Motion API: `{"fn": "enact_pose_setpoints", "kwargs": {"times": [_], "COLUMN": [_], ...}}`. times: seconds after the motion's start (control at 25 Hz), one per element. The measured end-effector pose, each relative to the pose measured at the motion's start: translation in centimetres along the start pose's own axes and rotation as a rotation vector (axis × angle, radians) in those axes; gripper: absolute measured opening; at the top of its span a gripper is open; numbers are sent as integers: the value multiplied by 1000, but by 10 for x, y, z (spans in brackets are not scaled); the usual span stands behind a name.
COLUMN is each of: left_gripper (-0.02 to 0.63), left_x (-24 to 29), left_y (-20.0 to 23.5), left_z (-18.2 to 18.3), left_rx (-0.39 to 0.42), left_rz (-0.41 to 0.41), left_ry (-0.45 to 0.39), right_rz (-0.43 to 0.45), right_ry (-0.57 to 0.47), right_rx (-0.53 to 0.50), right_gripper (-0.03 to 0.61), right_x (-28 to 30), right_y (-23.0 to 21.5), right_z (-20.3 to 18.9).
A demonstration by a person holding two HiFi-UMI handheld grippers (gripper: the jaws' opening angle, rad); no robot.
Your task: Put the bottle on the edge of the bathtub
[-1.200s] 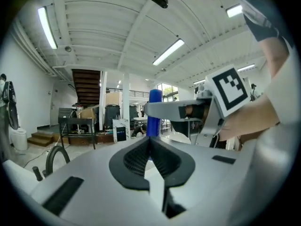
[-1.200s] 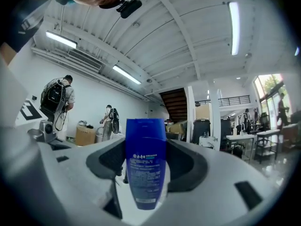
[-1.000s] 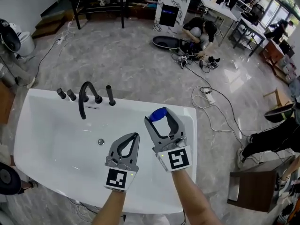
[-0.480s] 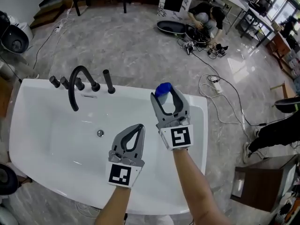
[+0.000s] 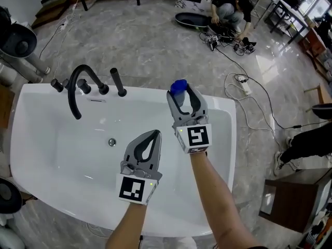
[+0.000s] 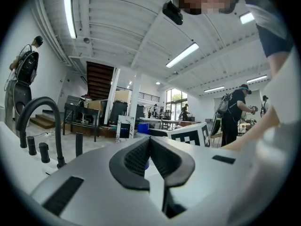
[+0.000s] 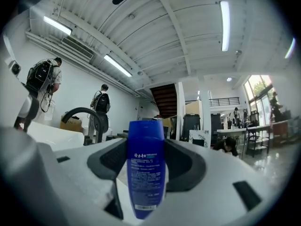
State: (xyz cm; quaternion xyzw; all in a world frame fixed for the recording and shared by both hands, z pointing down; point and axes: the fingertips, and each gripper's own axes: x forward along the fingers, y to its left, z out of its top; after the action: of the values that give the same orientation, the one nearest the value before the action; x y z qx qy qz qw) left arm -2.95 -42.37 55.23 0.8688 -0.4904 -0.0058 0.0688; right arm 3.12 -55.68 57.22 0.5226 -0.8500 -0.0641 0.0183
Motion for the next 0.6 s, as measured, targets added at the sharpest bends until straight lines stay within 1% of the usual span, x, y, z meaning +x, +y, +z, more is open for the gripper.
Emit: {"fn": "enact_pose_setpoints", "kwargs": {"times": [0.2,0.6], "left_gripper": [2,2], "left_x": [1,0], "left_y": [-3,-3], "left_z": [-5,-15], "left_rx": [2,-9], "left_rz": [4,5], "left_ry": [8,-2], "right_rz": [-8,-64], "right_ry": [40,99], "right_rx": [4,25], "right_gripper": [242,239], "right_x": [4,4], "right_y": [-8,-26], "right_z": [-20,-55]}}
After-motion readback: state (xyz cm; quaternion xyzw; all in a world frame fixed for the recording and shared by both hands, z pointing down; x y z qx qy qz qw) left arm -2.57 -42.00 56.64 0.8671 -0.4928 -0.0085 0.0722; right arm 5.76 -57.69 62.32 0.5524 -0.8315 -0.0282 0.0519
